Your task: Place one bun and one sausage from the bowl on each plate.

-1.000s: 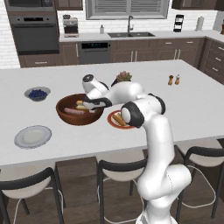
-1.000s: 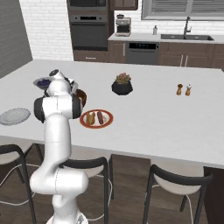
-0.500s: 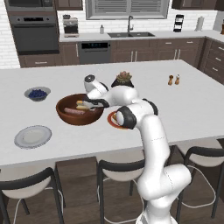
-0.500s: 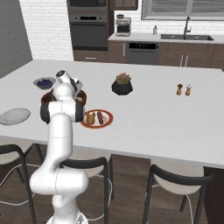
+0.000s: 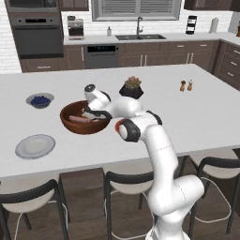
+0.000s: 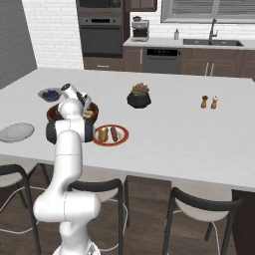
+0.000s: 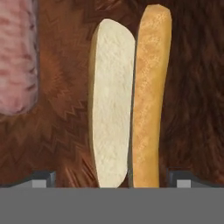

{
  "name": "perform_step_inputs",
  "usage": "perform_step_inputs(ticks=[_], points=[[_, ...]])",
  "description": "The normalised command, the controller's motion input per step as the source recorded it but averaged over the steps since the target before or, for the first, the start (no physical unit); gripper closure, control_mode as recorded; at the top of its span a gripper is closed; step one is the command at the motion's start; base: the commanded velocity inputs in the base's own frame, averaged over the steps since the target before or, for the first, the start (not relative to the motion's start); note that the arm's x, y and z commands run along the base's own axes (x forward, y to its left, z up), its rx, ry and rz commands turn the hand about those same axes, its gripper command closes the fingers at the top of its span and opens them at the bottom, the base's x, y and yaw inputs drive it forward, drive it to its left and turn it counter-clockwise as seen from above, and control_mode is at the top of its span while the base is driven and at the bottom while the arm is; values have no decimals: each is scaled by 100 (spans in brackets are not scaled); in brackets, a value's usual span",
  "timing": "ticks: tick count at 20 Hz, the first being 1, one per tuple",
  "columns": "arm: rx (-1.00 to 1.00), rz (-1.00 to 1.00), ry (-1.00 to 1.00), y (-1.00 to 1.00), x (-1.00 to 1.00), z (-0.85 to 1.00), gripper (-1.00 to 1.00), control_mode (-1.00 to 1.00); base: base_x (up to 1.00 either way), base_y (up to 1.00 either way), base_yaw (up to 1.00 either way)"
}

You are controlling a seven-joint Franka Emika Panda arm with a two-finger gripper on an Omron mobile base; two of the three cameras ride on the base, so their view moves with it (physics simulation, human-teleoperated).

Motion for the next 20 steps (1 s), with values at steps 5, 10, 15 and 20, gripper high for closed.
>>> perform_step_inputs(ticks=[5,10,15,20], points=[[0,1,0,4,10,-5,-100,-100,0,0,0],[0,2,0,0,25,-16,-100,-100,0,0,0],[0,2,0,0,14,-6,-100,-100,0,0,0],[0,1,0,0,23,0,-100,-100,0,0,0]])
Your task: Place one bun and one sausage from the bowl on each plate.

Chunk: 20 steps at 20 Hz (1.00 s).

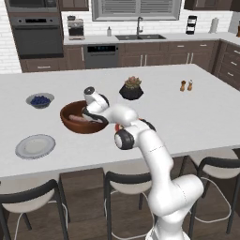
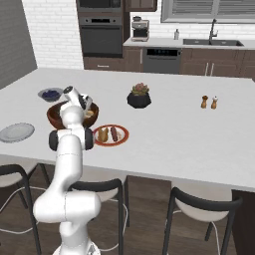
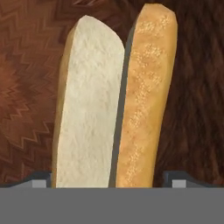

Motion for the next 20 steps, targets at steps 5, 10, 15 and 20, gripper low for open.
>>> perform_step_inputs(ticks=[5,10,15,20], points=[[0,2,0,0,5,0,-100,-100,0,0,0],[0,0,0,0,0,0,-100,-100,0,0,0],[0,0,0,0,0,0,100,-100,0,0,0],[0,0,0,0,0,0,100,-100,0,0,0]])
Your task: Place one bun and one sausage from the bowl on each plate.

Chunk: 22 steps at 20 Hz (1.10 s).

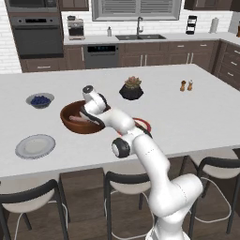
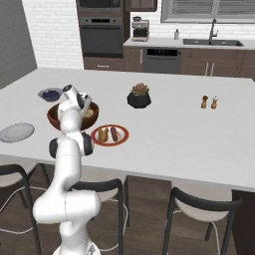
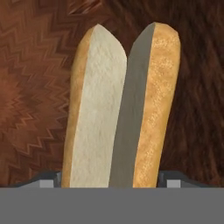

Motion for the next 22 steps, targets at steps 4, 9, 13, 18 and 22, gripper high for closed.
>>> perform_step_inputs(ticks=[4,9,13,18,22], points=[[0,0,0,-2,-11,0,100,-100,0,0,0],[1,-5,0,-27,-81,32,100,-100,0,0,0],[1,-8,-4,-41,-97,-20,100,-100,0,0,0],[3,-1,-7,-65,-100,-83,100,-100,0,0,0],[17,0,-23,-80,-91,-42,100,-100,0,0,0]])
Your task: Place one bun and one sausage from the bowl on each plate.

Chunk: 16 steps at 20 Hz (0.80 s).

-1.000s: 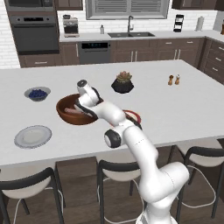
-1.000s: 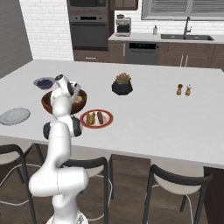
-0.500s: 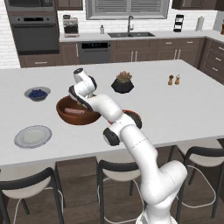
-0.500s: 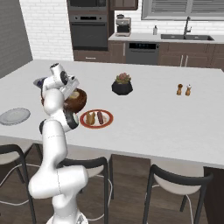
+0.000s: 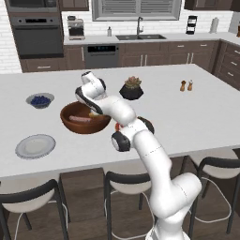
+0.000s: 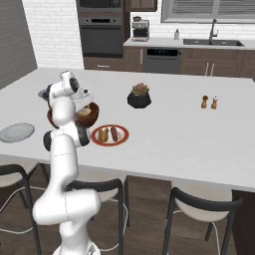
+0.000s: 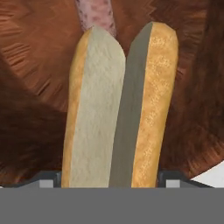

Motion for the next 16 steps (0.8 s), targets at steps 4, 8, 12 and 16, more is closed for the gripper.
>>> perform_step_inputs(ticks=[4,8,12,16], points=[[29,0,-34,-76,-100,-8,100,-100,0,0,0],[33,0,-42,-61,-100,-31,100,-100,0,0,0],[38,0,-73,-51,-100,-27,100,-100,0,0,0],[38,0,-77,-30,-100,-77,100,-100,0,0,0]])
